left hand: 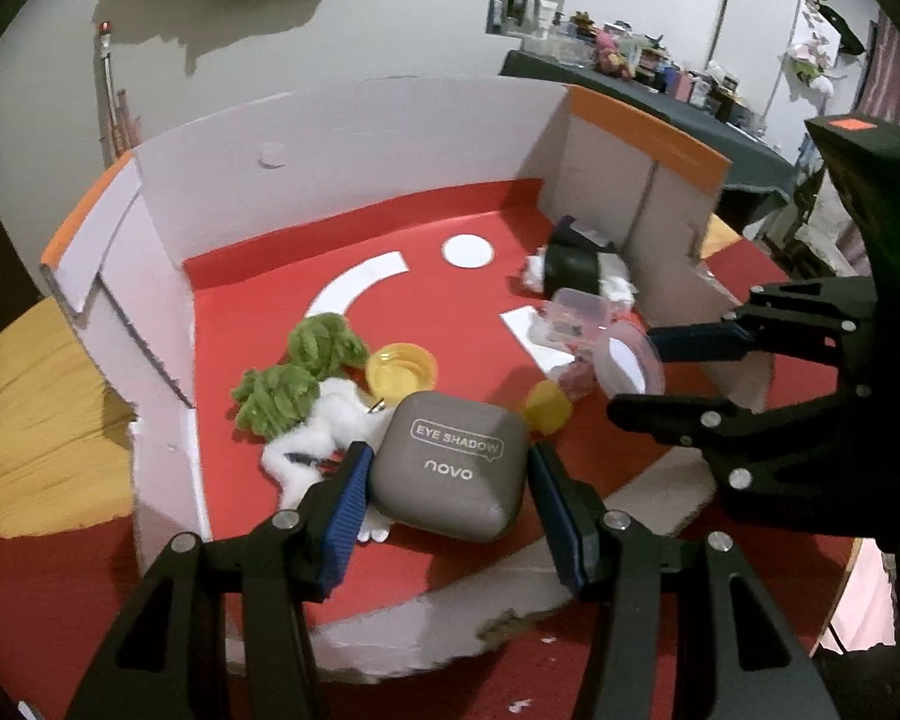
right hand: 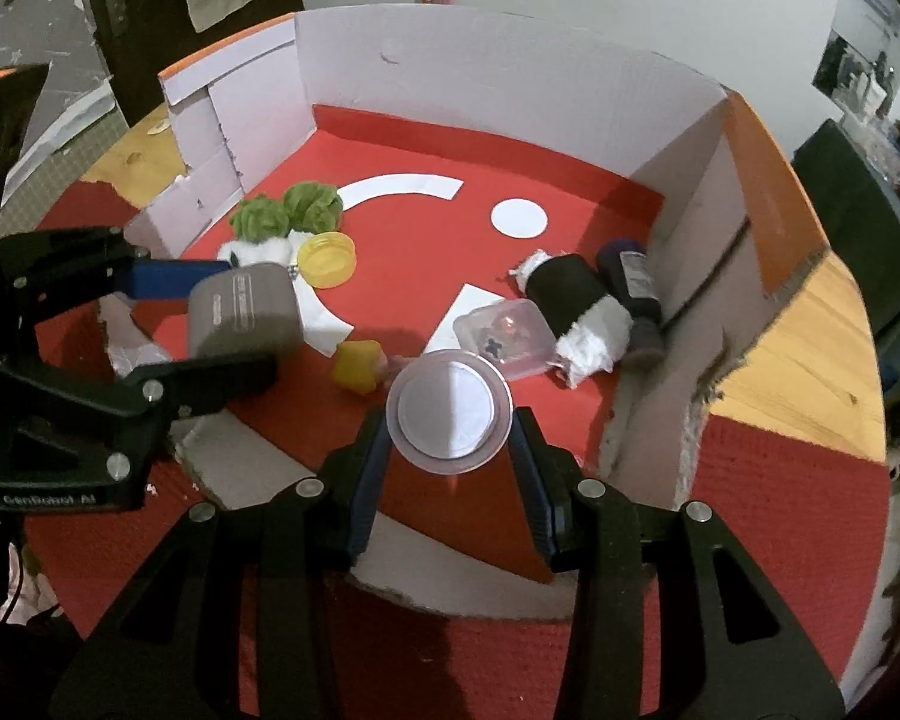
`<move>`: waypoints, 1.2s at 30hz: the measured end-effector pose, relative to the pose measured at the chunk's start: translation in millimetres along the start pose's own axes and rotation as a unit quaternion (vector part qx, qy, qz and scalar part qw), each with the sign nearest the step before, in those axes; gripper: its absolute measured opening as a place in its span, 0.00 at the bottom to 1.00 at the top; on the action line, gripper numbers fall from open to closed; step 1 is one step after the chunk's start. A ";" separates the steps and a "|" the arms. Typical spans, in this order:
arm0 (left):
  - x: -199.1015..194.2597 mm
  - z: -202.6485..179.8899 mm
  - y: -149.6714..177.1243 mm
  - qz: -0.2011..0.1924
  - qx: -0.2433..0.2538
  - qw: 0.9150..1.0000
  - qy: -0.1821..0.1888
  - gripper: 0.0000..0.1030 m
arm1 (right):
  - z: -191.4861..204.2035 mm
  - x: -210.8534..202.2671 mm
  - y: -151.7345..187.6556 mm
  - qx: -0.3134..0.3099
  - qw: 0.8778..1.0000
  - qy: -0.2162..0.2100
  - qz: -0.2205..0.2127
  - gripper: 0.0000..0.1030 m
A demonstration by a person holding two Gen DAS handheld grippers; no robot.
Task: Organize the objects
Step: 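Carry the grey case and clear lid over the box with both grippers, then lower the grey case and clear lid into the box and open both grippers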
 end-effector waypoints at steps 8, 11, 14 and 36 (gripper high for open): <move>6.2 -1.1 0.0 -0.004 0.017 1.000 -0.025 0.54 | 6.6 7.8 -3.9 -0.005 1.000 -0.001 0.004 0.38; 9.0 -1.9 -0.8 -0.005 0.018 0.999 -0.027 0.54 | 4.3 9.2 -3.7 0.001 1.000 -0.005 0.004 0.38; 10.8 -2.1 -2.3 -0.006 0.015 0.999 -0.029 0.54 | 4.3 10.2 -4.1 0.005 1.000 -0.011 0.003 0.38; 6.0 -2.1 -2.6 -0.021 0.012 0.999 -0.029 0.54 | 9.0 12.5 -6.3 0.026 0.998 -0.048 -0.009 0.39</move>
Point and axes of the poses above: each gripper's, at about its wrist camera, not at the fingertips, and x roughly the way its jaws point, z to its left, y to its underside, the point moved 10 cm from there along x, roughly the way its jaws point, and after that the axes turned 1 degree about -x, right-handed, at the moved point
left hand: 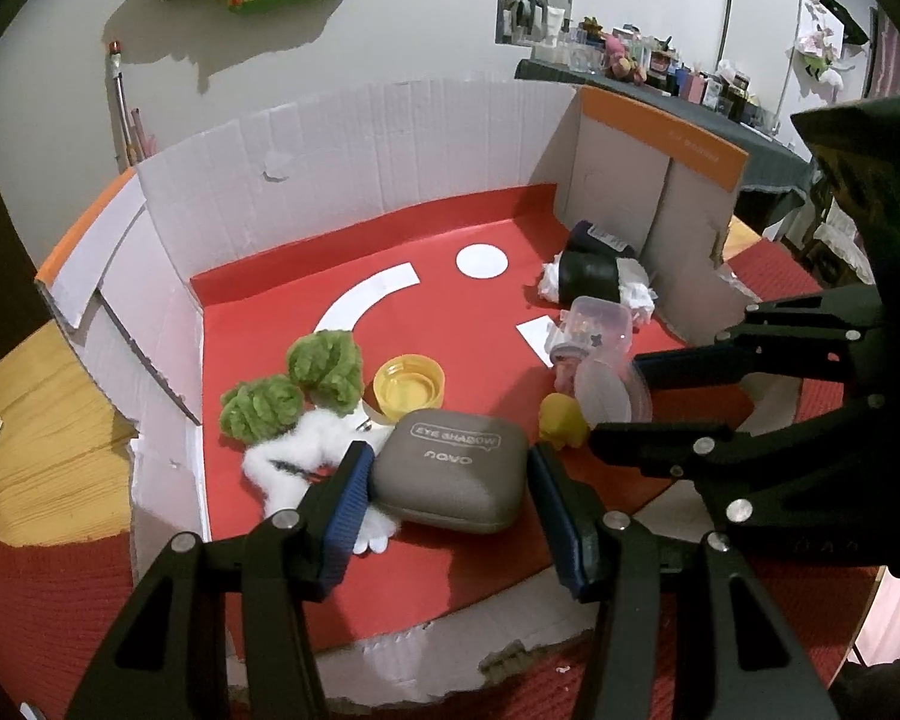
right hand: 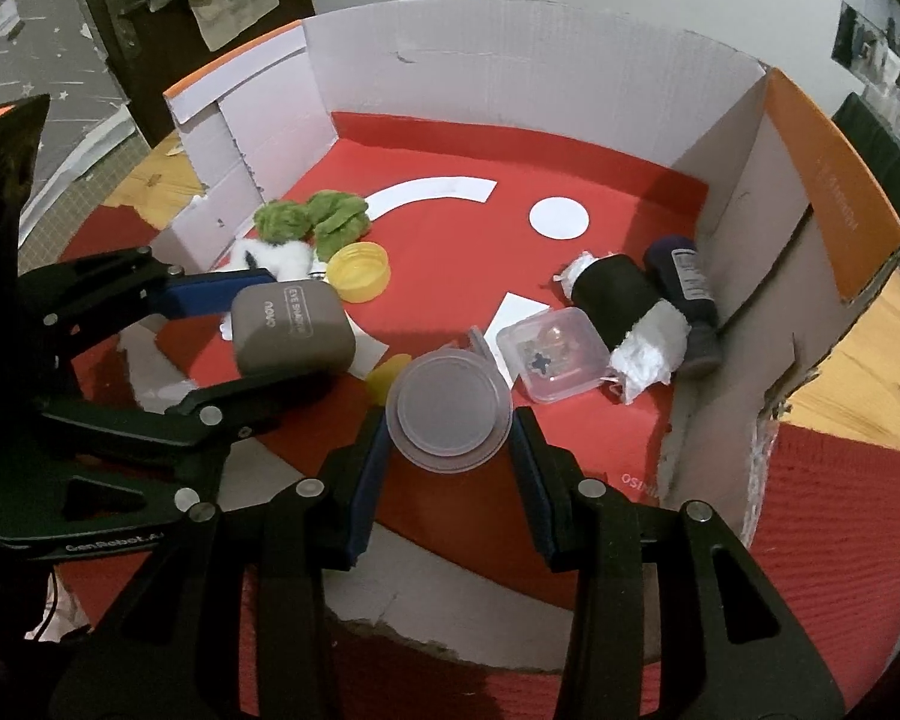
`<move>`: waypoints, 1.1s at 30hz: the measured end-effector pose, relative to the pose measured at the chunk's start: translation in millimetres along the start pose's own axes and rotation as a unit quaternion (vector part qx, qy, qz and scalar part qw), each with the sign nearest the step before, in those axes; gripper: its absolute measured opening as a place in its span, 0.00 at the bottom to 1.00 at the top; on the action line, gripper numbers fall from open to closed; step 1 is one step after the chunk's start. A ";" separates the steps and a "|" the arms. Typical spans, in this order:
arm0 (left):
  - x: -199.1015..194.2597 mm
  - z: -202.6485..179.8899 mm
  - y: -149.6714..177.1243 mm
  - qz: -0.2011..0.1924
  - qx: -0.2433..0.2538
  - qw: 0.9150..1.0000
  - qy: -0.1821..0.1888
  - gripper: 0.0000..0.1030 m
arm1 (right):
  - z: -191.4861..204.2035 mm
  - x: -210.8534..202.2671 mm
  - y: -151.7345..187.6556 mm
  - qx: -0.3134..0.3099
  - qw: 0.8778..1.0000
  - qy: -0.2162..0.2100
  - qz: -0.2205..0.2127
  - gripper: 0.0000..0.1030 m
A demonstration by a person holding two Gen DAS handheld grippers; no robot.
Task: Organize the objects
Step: 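Lower the grey case and clear lid into the box and open both grippers, then lift both grippers up and away from the box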
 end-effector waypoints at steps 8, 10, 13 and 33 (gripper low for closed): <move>-12.1 -0.9 -1.8 -0.015 0.004 1.000 -0.009 0.57 | 4.1 -10.6 -4.2 0.002 1.000 -0.002 -0.020 0.39; -17.7 -0.8 -2.1 -0.023 0.004 1.000 -0.015 0.61 | 5.4 -14.3 -4.8 0.004 1.000 -0.003 -0.027 0.39; -27.4 0.7 -1.6 -0.036 0.004 0.999 -0.027 0.66 | 7.5 -20.8 -3.9 0.008 0.999 0.000 -0.040 0.47; -63.3 19.8 15.0 -0.095 -0.068 0.989 -0.093 0.79 | 4.2 -55.4 1.4 0.075 0.982 0.067 -0.158 0.70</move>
Point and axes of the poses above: each gripper's, at about its wrist camera, not at the fingertips, and x roughly the way its jaws point, z to its left, y to its underside, the point moved 10 cm from there along x, roughly the way its jaws point, and after that the axes turned 1 degree about -x, right-handed, at the moved point
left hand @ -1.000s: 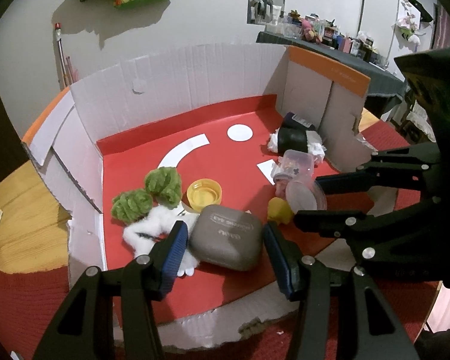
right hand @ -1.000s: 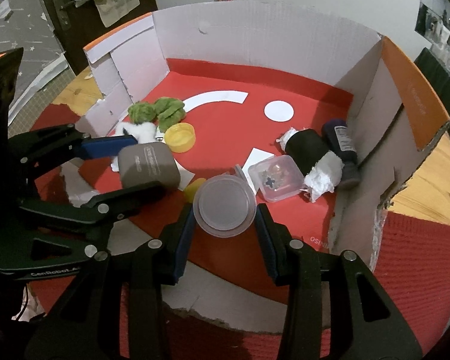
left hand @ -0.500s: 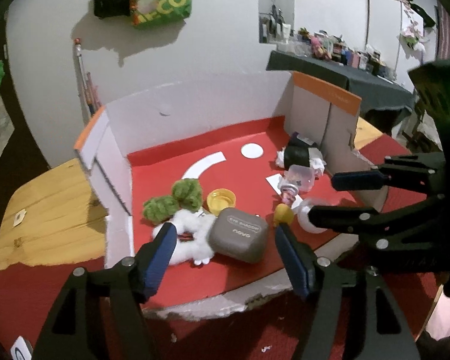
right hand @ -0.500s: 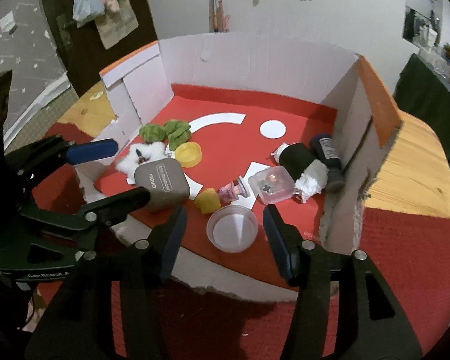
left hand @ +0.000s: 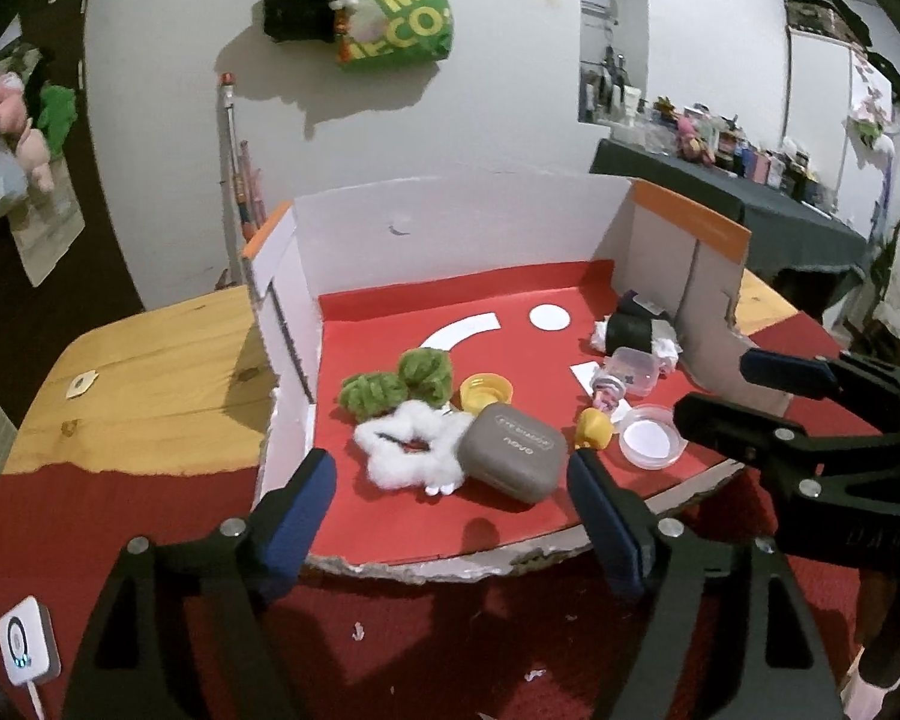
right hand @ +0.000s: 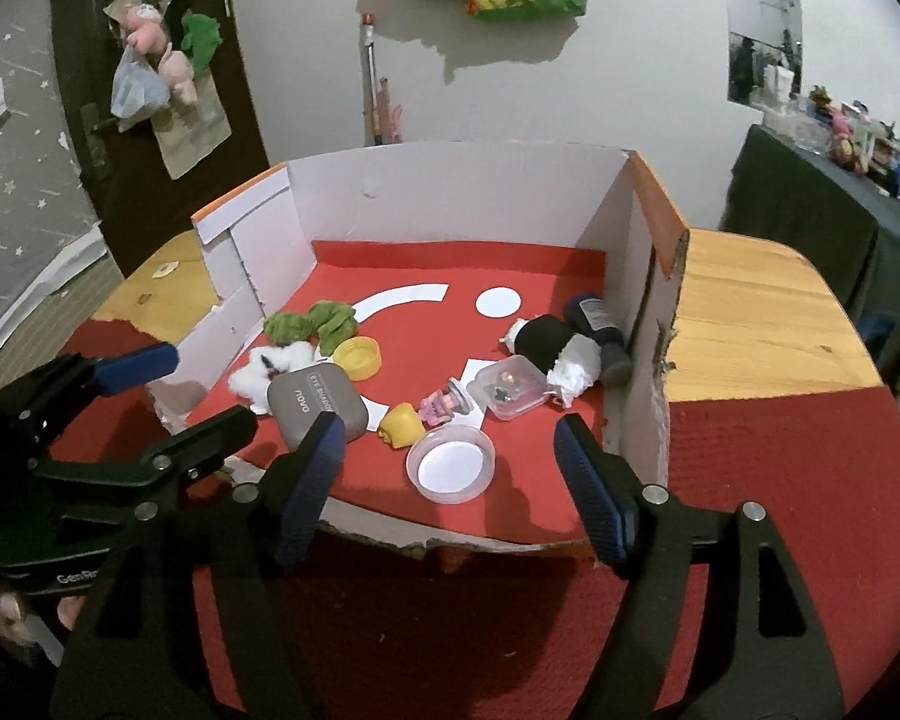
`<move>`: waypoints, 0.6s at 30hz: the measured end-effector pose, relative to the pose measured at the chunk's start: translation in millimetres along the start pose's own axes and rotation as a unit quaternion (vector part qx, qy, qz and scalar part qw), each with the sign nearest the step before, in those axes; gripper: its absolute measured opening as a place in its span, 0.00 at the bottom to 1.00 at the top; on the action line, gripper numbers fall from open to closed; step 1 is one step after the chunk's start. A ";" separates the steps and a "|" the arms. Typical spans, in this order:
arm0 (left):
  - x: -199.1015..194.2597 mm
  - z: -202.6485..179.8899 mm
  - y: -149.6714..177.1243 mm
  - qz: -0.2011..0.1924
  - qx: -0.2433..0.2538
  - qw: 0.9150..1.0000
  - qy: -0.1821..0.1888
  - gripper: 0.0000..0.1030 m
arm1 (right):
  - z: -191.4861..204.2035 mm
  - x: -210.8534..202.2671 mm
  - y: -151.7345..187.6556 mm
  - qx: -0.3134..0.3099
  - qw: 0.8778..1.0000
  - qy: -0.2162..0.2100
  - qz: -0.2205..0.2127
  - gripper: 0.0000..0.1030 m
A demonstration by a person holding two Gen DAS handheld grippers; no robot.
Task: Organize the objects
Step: 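Lift both grippers up and away from the box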
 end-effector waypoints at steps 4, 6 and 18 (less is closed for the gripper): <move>-0.1 5.2 2.4 -0.002 -0.010 1.000 -0.009 0.81 | -2.2 -0.9 3.0 0.006 1.000 0.006 -0.003 0.72; 0.5 6.5 3.9 0.000 -0.015 1.000 -0.007 0.84 | -3.2 -1.8 4.2 0.008 1.000 0.009 -0.006 0.73; 1.4 13.5 11.2 -0.001 -0.027 1.000 -0.013 0.99 | -2.4 -1.6 10.8 0.001 1.000 0.022 -0.007 0.78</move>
Point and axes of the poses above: each gripper's, at about its wrist camera, not at the fingertips, and x roughly the way its jaws point, z to its left, y to its underside, the point moved 10 cm from there along x, roughly the way its jaws point, and after that the axes turned 1 degree about -x, right-handed, at the moved point
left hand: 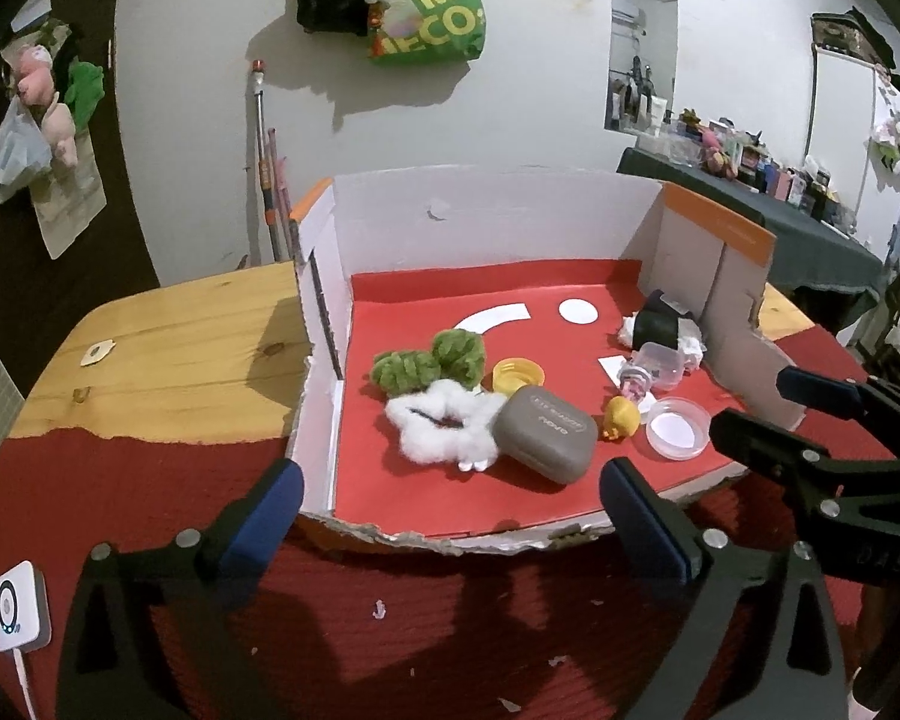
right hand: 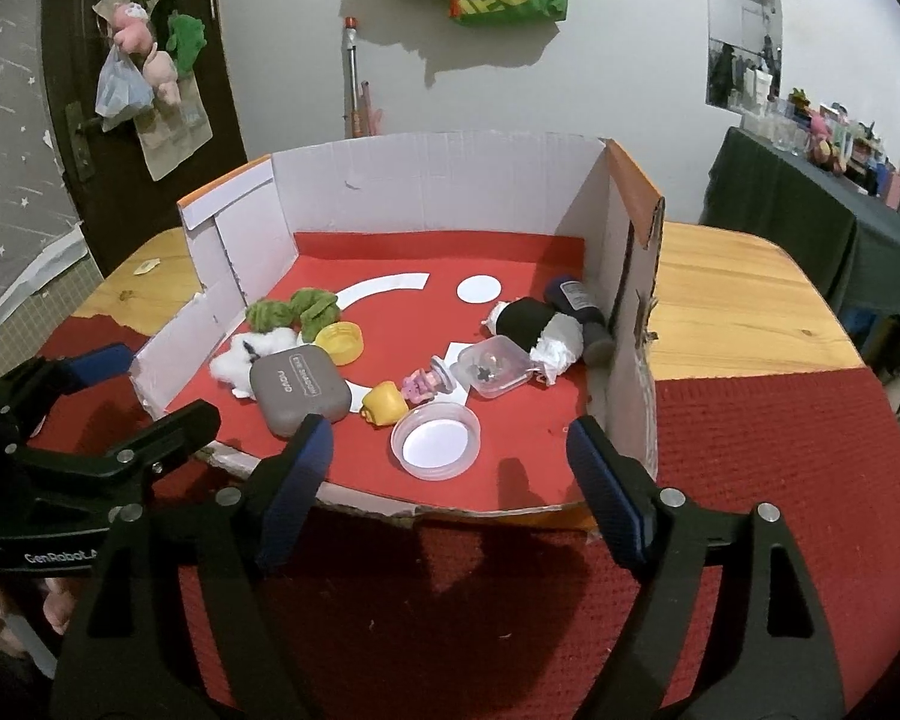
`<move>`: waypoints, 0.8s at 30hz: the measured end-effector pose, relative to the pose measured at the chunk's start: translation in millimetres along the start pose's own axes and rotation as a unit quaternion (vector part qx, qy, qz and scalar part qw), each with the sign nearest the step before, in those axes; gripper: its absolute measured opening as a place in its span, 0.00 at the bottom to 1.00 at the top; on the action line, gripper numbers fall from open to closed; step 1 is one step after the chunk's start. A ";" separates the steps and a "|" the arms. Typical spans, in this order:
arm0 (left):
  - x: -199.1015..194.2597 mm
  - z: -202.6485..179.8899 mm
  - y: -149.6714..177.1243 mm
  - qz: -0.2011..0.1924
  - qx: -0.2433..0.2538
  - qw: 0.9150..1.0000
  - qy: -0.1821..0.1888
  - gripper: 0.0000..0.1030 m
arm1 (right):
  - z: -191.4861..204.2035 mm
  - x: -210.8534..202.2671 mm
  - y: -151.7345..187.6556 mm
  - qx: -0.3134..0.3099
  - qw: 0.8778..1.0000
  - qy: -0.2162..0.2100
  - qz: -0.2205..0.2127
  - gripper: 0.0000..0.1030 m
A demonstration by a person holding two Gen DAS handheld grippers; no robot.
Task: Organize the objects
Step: 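Lift both grippers up and away from the box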
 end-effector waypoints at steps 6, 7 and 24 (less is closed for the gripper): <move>2.8 5.3 2.5 -0.002 -0.001 1.000 -0.010 1.00 | 2.0 0.4 0.0 -0.007 1.000 0.002 0.001 0.82; 3.1 5.9 2.9 -0.001 -0.001 1.000 -0.011 1.00 | 2.5 0.1 -0.2 -0.008 1.000 0.002 0.000 0.83; -26.4 5.1 18.0 -0.004 -0.013 1.000 -0.003 1.00 | 11.0 -32.7 15.0 -0.008 1.000 -0.016 -0.009 0.91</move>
Point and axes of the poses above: each gripper's, at about its wrist camera, not at the fingertips, and x roughly the way its jaws point, z to its left, y to its underside, the point moved 10 cm from there along x, roughly the way its jaws point, and after that the axes turned 1 degree about -x, right-handed, at the moved point
